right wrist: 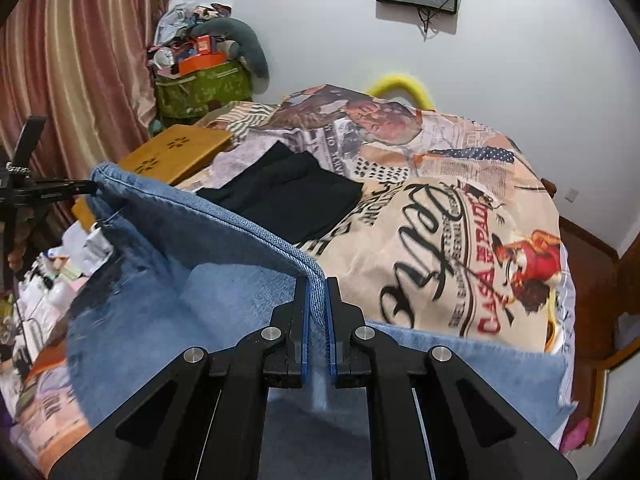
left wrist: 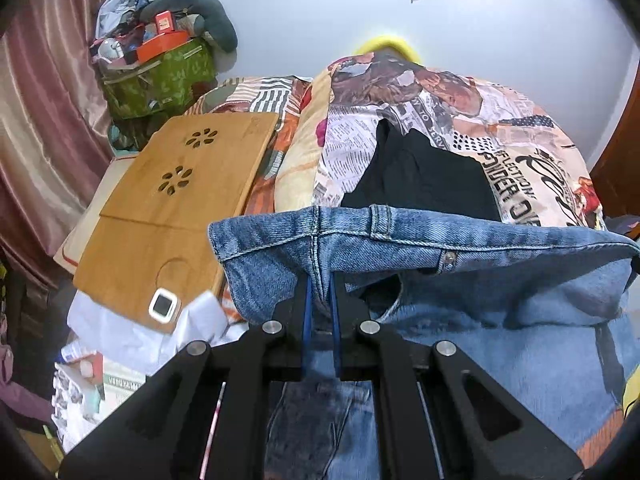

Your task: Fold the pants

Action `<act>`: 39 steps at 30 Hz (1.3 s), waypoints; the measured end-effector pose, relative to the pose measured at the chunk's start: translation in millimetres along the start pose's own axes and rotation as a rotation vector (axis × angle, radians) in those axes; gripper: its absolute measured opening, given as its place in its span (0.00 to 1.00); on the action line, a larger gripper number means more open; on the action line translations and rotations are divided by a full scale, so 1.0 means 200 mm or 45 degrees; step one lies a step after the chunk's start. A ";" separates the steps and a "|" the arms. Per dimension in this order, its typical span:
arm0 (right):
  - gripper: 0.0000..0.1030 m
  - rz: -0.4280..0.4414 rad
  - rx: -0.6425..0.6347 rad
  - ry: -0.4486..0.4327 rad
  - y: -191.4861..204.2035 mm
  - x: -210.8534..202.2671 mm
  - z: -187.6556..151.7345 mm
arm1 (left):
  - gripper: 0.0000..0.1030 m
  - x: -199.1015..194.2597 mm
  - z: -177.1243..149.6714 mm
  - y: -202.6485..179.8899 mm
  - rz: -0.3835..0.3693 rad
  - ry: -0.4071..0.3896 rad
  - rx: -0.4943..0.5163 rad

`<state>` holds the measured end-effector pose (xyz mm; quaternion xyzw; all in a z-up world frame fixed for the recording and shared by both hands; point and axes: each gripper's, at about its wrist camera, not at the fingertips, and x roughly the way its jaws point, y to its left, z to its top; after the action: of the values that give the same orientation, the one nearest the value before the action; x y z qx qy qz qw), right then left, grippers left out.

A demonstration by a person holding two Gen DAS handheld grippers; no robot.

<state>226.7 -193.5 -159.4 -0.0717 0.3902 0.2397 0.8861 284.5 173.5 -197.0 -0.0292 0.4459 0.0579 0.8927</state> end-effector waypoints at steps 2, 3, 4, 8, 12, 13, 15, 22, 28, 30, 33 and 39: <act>0.06 0.020 0.009 0.001 0.03 -0.04 -0.05 | 0.08 -0.03 -0.06 0.01 0.000 0.003 -0.009; 0.06 0.031 0.018 0.001 0.03 -0.06 -0.07 | 0.08 -0.05 -0.08 0.02 -0.003 0.006 -0.018; 0.06 0.040 0.025 0.004 0.04 -0.07 -0.09 | 0.08 -0.06 -0.12 0.03 -0.006 0.008 -0.028; 0.06 0.071 0.045 0.011 0.09 -0.11 -0.18 | 0.08 -0.12 -0.24 0.04 -0.001 -0.010 -0.026; 0.06 0.094 0.053 0.018 0.14 -0.16 -0.26 | 0.08 -0.12 -0.36 0.06 0.003 0.023 -0.036; 0.06 0.100 0.060 0.023 0.15 -0.16 -0.28 | 0.08 -0.12 -0.38 0.06 0.000 0.029 -0.041; 0.06 0.108 0.071 0.031 0.17 -0.17 -0.31 | 0.08 -0.12 -0.41 0.07 -0.009 0.037 -0.055; 0.06 0.146 0.126 0.067 0.21 -0.19 -0.41 | 0.08 -0.11 -0.59 0.09 -0.033 0.115 -0.085; 0.06 0.164 0.136 0.096 0.24 -0.18 -0.47 | 0.08 -0.13 -0.69 0.09 -0.020 0.159 -0.081; 0.08 0.159 0.142 0.083 0.24 -0.18 -0.48 | 0.08 -0.15 -0.70 0.09 -0.002 0.148 -0.082; 0.08 0.160 0.156 0.082 0.25 -0.19 -0.49 | 0.09 -0.20 -0.69 0.06 0.005 0.125 -0.060; 0.38 0.065 0.196 0.026 0.18 -0.28 -0.49 | 0.38 -0.25 -0.59 0.00 0.029 0.079 -0.038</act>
<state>112.4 -213.4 -184.8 0.0042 0.4183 0.2310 0.8784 161.6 158.4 -227.1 -0.0392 0.4727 0.0739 0.8772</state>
